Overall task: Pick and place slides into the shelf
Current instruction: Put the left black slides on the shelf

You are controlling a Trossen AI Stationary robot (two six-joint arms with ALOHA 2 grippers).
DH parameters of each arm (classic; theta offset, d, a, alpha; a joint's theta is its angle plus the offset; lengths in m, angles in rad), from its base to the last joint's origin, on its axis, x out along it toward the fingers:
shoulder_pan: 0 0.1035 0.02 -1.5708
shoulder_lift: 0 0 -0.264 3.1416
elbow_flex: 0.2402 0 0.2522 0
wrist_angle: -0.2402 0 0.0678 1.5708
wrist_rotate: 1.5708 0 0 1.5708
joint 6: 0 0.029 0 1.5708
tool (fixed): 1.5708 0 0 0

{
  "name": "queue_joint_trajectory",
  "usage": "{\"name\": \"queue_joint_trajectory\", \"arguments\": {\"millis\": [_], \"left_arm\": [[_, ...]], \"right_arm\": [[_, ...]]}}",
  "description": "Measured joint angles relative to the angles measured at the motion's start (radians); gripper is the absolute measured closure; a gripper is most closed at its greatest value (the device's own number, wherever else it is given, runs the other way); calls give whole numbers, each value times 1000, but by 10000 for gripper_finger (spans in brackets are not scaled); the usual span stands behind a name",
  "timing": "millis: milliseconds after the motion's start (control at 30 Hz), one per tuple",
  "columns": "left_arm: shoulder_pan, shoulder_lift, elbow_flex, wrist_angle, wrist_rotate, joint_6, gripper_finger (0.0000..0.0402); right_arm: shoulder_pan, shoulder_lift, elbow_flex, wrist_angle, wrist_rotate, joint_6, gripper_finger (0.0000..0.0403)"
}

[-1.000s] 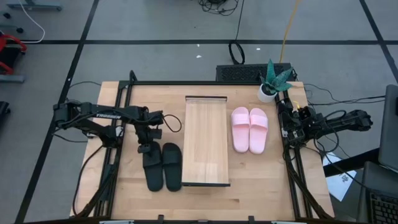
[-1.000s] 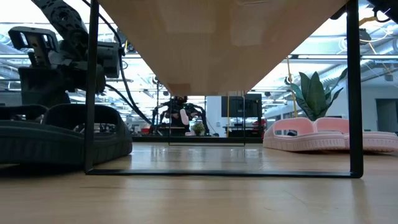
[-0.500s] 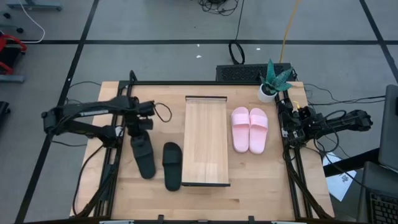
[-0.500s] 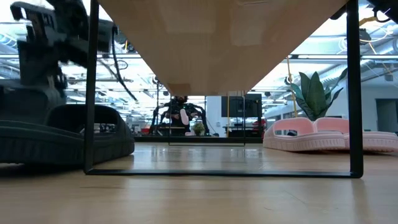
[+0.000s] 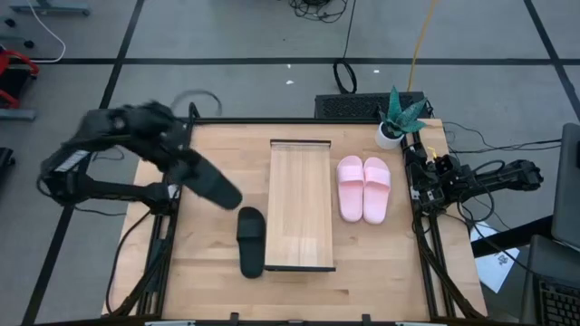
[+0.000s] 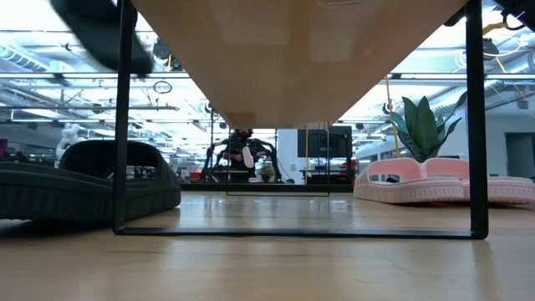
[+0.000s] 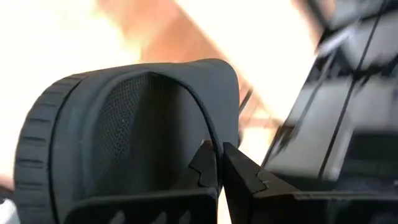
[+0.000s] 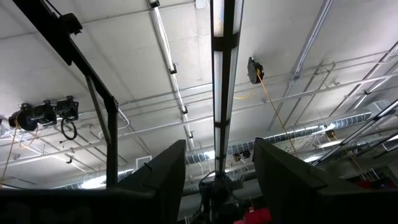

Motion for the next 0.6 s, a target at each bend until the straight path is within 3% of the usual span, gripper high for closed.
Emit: {"name": "queue_joint_trajectory", "arguments": {"millis": [133, 367, 600], "left_arm": [[-3, -18, 136, 58, -120, -164, 401], [-71, -31, 154, 301, -186, -421, 402], [-286, 81, 154, 510, -346, -589, 402]], "right_arm": [[0, 0, 0, 0, 0, 0, 225], [0, 0, 0, 43, 0, 0, 225], [0, -14, 0, 156, 26, -126, 225]]}}
